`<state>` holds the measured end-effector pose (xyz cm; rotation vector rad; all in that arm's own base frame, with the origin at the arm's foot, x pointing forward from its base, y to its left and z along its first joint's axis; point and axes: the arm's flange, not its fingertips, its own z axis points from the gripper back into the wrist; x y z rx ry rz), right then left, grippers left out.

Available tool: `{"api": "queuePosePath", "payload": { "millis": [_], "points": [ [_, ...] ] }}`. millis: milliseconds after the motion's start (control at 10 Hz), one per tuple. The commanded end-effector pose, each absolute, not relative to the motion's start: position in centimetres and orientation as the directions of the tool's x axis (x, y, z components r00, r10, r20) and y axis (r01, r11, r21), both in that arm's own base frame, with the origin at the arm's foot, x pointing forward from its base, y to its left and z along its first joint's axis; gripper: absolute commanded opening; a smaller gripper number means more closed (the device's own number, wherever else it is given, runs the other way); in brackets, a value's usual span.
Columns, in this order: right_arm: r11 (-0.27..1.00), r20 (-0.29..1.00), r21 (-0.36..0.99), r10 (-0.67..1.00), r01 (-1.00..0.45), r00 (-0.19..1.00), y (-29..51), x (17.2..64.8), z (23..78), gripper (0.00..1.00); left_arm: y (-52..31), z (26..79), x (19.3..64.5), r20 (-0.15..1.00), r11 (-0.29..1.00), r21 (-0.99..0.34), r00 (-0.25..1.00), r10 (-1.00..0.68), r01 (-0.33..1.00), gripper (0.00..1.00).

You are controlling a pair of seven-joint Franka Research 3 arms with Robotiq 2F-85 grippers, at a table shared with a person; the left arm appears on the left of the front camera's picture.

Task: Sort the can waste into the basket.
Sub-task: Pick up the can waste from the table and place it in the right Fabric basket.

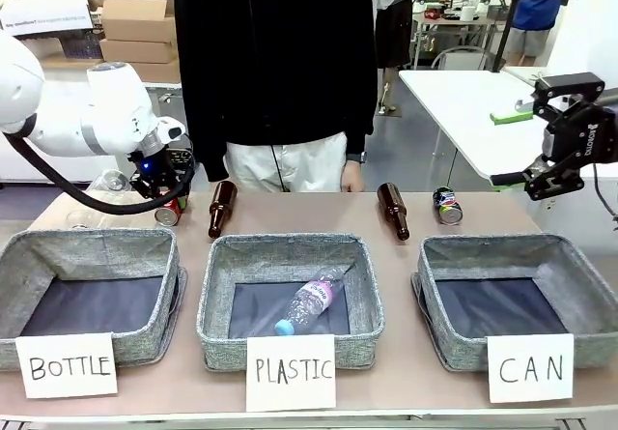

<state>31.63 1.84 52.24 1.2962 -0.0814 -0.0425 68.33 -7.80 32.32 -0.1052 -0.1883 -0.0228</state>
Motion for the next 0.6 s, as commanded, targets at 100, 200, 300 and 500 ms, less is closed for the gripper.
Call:
{"api": "queuePosePath", "payload": {
  "millis": [100, 200, 300, 500],
  "points": [
    [0.247, 0.062, 0.968, -0.077, -0.041, 0.995, 2.1, 31.9, 52.4, 1.0, -7.2, 32.4, 67.6, 0.166, 0.992, -0.122, 0.986, 0.005, 0.015, 0.0],
    [0.247, 0.062, 0.968, -0.077, -0.041, 0.995, 2.1, 31.9, 52.4, 1.0, -6.9, 33.0, 67.1, 0.176, 0.992, -0.124, 0.984, 0.008, 0.014, 0.0],
    [0.247, 0.062, 0.968, -0.077, -0.041, 0.995, 2.1, 31.9, 52.4, 1.0, -6.4, 35.4, 65.8, 0.19, 0.989, -0.142, 0.982, 0.002, 0.025, 0.0],
    [0.247, 0.062, 0.968, -0.077, -0.041, 0.995, 2.1, 31.9, 52.4, 1.0, -4.7, 45.2, 58.5, 0.201, 0.951, -0.263, 0.973, -0.111, 0.163, 0.0]
  ]
}}
